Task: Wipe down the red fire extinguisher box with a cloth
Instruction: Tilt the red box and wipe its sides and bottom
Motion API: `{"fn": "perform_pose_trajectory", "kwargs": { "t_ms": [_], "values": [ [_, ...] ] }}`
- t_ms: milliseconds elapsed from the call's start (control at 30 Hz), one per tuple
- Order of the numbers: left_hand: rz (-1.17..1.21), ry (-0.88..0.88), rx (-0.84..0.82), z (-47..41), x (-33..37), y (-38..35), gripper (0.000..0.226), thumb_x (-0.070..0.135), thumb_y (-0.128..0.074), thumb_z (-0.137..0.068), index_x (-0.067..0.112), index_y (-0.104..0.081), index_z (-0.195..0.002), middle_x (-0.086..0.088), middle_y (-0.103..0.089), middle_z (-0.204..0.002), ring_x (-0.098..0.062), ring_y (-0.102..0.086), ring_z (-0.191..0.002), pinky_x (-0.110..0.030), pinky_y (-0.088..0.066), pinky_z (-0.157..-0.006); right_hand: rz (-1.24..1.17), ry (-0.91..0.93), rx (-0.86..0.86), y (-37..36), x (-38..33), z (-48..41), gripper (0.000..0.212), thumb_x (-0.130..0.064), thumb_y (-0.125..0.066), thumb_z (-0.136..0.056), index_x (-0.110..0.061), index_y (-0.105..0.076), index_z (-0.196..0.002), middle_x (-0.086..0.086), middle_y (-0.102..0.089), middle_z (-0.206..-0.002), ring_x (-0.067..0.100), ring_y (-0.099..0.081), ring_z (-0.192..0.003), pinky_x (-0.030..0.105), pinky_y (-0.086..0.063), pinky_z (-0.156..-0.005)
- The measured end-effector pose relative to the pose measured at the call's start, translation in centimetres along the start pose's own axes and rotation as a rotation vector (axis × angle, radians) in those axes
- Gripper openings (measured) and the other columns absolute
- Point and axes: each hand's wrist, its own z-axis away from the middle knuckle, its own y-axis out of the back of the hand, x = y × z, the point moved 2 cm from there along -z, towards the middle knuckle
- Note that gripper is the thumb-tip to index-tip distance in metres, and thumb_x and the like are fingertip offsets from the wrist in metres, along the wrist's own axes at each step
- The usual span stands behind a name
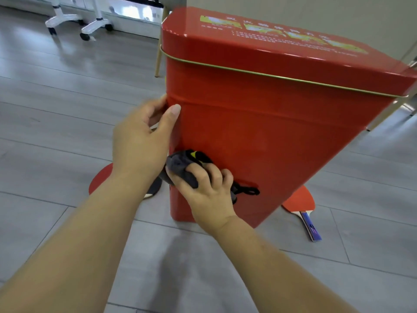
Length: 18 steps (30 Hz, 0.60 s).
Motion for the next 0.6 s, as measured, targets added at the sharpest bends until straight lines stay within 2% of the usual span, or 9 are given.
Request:
{"fn": "perform_pose_trajectory", "kwargs": {
  "t_ms": [133,233,267,333,433,533,600],
  "values": [
    [0.028,-0.037,0.047,0.7,-0.6,-0.5,0.036,0.039,-0.055,-0.091,0.031,-0.058,-0.126,0.017,-0.064,-0.117,0.005,-0.059,-0.107,-0.016,-0.049,-0.091,0.02,-0.064,0.059,1.2,2.4,1.1,0.043,-0.015,-0.037,-0.096,-0.044,-0.059,-0.119,-0.003,-0.039,-0.114,0.024,-0.043,-0.105,0.046,-0.038,-0.078],
    [0.033,-0.038,0.058,1.1,-1.5,-1.0,0.035,0.038,-0.057,-0.091,0.031,-0.057,-0.125,0.015,-0.064,-0.117,0.0,-0.06,-0.107,-0.016,-0.05,-0.088,-0.007,-0.199,0.078,2.0,5.4,2.9,0.051,-0.009,-0.061,-0.084,-0.041,-0.049,-0.123,0.0,-0.035,-0.115,0.027,-0.04,-0.106,0.047,-0.041,-0.082],
    [0.029,-0.032,0.064,1.2,-1.9,-1.2,0.036,0.04,-0.057,-0.09,0.031,-0.057,-0.125,0.013,-0.063,-0.118,-0.002,-0.06,-0.107,-0.019,-0.05,-0.088,-0.04,-0.267,0.086,2.2,6.4,3.5,0.056,-0.007,-0.066,-0.08,-0.038,-0.049,-0.123,0.002,-0.034,-0.116,0.029,-0.038,-0.106,0.048,-0.042,-0.084],
    [0.012,-0.017,0.074,1.5,-2.6,-1.5,0.037,0.044,-0.056,-0.089,0.033,-0.055,-0.125,0.012,-0.061,-0.119,-0.002,-0.058,-0.109,-0.022,-0.049,-0.09,-0.135,-0.431,0.111,2.7,8.3,4.7,0.055,-0.005,-0.062,-0.077,-0.031,-0.046,-0.123,0.006,-0.032,-0.117,0.029,-0.037,-0.106,0.045,-0.041,-0.094],
    [-0.011,-0.007,0.086,1.9,-3.2,-2.0,0.04,0.047,-0.055,-0.089,0.033,-0.054,-0.126,0.014,-0.058,-0.118,-0.002,-0.056,-0.11,-0.014,-0.045,-0.085,-0.265,-0.731,0.152,3.2,10.0,6.3,0.064,0.004,-0.063,-0.074,-0.023,-0.037,-0.126,0.012,-0.027,-0.124,0.02,-0.031,-0.112,0.027,-0.026,-0.105],
    [-0.017,0.002,0.088,2.2,-3.4,-2.3,0.041,0.048,-0.055,-0.089,0.032,-0.053,-0.127,0.014,-0.057,-0.121,0.001,-0.054,-0.108,0.001,-0.041,-0.076,-0.394,-1.05,0.19,3.6,10.7,7.5,0.067,0.007,-0.064,-0.078,-0.014,-0.032,-0.133,0.021,-0.023,-0.13,0.004,-0.021,-0.117,0.029,-0.027,-0.107],
    [-0.011,0.001,0.075,2.5,-3.4,-2.4,0.042,0.046,-0.056,-0.089,0.032,-0.051,-0.128,0.013,-0.056,-0.123,0.001,-0.055,-0.107,0.006,-0.039,-0.073,-0.466,-1.176,0.227,3.4,11.3,8.2,0.065,0.002,-0.062,-0.081,-0.005,-0.03,-0.136,0.016,-0.02,-0.131,0.009,-0.021,-0.124,0.036,-0.029,-0.111]
  ]
}}
